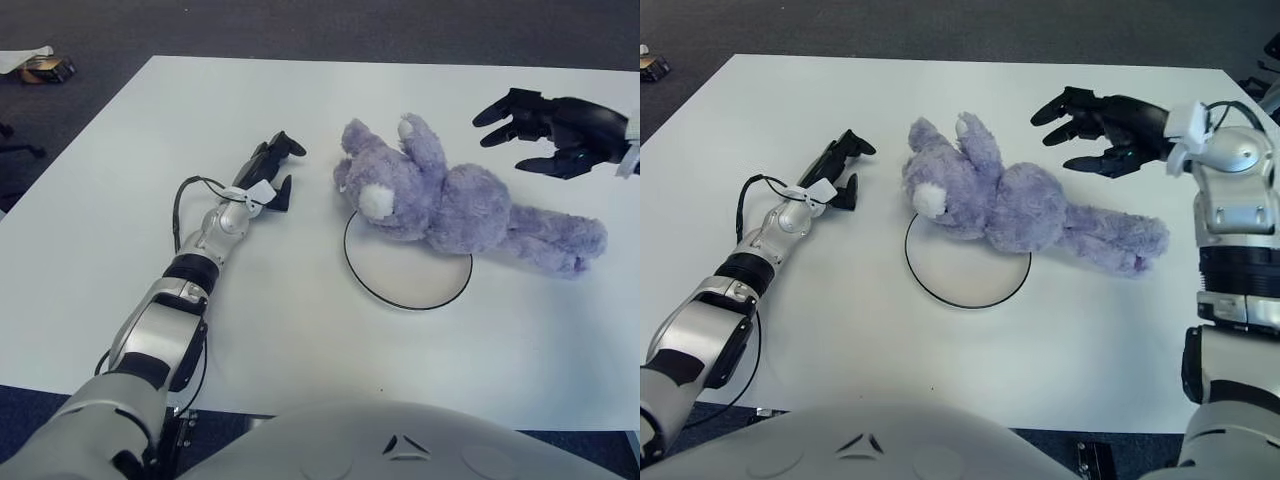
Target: Put the doll into the plate.
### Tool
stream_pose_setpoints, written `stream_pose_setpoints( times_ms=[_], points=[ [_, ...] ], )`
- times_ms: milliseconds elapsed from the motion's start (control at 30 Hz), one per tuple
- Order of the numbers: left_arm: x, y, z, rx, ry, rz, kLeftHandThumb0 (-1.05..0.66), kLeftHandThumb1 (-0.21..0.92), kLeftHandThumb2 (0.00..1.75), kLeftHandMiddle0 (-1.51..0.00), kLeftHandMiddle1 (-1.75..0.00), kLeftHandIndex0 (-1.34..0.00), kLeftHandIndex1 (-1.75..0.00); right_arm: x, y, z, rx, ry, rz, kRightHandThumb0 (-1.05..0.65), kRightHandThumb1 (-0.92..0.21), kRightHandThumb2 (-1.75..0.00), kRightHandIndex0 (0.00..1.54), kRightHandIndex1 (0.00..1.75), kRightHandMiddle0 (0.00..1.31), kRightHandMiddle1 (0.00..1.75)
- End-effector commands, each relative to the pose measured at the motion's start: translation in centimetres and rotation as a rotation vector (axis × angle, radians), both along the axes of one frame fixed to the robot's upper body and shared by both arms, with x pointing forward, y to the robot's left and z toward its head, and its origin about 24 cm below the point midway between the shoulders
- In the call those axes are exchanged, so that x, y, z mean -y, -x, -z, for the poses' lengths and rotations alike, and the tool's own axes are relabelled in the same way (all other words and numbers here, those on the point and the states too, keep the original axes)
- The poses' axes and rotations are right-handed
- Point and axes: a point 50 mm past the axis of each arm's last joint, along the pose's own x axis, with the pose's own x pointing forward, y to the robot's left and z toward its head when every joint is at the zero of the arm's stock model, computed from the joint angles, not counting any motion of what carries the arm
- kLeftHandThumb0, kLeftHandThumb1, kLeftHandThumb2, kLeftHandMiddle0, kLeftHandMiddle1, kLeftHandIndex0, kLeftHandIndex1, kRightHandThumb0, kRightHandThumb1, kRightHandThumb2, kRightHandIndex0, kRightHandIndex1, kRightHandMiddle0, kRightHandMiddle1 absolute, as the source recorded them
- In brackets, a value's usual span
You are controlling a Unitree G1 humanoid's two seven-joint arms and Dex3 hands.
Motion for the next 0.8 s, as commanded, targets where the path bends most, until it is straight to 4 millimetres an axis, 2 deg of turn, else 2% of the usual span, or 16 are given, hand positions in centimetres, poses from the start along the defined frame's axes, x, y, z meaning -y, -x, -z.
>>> stream_pose_setpoints(
  times_ms=[0,200,467,767],
  points=[
    [-0.4,1.1,2.7,-0.119,-0.049,-0.015,0.20,0.23,1.56,-0.02,-1.18,0.00,-1.39,-0.2,0.3,-0.3,0.004,-0.006,0.028,-0.81,-0.73,-0.57,0.13,0.69,0.00,0.82],
    [-0.4,1.1,2.7,-0.111,-0.053,-0.018,0.20,0.22,1.56,-0.01,-1.20,0.00,-1.42,-0.4,0.8,-0.1,-0.028,-0.015,0.063,-0.80,-0.74,-0.56,0.11,0.67,0.00,0.84],
    [-0.4,1.1,2.8,-0.118,-0.043,-0.018,0.20,0.21,1.56,0.00,-1.22,0.00,-1.41,-1.3,1.6,1.6,-0.037,0.034,0.068,-0.80,-0.74,-0.55,0.11,0.67,0.00,0.92],
    [-0.4,1.1,2.7,-0.105,-0.038,-0.021,0.20,0.21,1.56,-0.01,-1.23,0.00,-1.42,-1.4,2.0,1.9,-0.120,0.026,0.056,-0.84,-0.77,-0.53,0.09,0.70,0.00,1.00]
  ],
)
